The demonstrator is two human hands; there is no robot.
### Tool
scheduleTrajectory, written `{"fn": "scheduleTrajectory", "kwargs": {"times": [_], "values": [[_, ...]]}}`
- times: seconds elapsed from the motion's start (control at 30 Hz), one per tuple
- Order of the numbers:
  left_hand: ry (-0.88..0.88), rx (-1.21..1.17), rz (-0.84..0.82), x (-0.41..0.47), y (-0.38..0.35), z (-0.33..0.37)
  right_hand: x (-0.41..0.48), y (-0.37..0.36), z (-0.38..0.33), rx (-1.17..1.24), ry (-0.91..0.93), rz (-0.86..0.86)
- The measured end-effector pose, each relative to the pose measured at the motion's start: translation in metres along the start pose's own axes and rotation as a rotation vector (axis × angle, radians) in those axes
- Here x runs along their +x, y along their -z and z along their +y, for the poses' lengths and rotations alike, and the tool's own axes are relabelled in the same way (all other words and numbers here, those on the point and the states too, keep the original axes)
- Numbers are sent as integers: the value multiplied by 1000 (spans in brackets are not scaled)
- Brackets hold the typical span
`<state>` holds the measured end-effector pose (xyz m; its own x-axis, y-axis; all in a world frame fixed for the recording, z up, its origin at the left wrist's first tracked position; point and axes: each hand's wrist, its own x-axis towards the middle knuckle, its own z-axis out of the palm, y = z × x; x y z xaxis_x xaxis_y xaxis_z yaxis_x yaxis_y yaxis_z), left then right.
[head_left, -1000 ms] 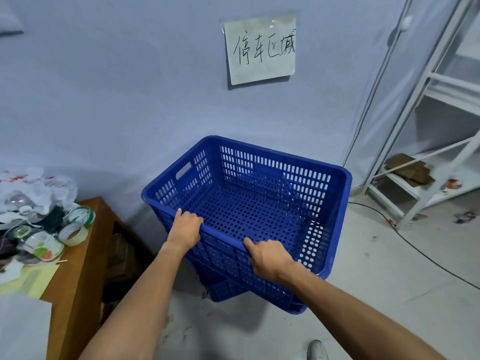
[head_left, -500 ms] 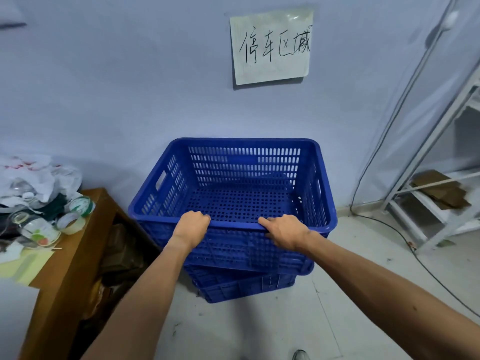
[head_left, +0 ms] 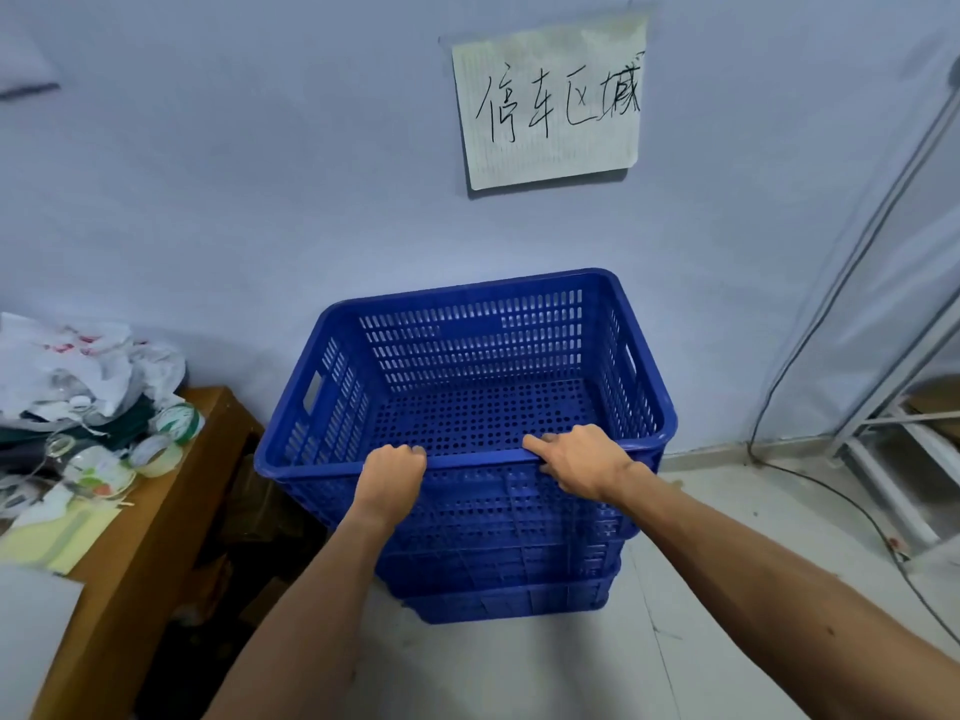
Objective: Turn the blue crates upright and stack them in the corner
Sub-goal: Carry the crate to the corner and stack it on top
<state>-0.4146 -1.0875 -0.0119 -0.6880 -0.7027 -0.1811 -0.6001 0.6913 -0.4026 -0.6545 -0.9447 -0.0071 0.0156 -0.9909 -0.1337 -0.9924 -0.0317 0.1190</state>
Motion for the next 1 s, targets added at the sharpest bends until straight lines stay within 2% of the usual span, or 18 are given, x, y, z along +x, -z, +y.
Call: {"fn": "scheduleTrajectory", "kwargs": {"times": [0.43,0.7,0.8,1.0], "values": [[50,-68,-3,6,-4,4,10,-28,10,17,-35,60],[-25,-91,9,3,-10,-1,5,-25,7,42,-65,62],[-100,-77,29,5,-14,-18,8,-21,7,64,-87,38],[-131,-101,50,4,-33,-42,10,-25,1,40,-153,39]]}}
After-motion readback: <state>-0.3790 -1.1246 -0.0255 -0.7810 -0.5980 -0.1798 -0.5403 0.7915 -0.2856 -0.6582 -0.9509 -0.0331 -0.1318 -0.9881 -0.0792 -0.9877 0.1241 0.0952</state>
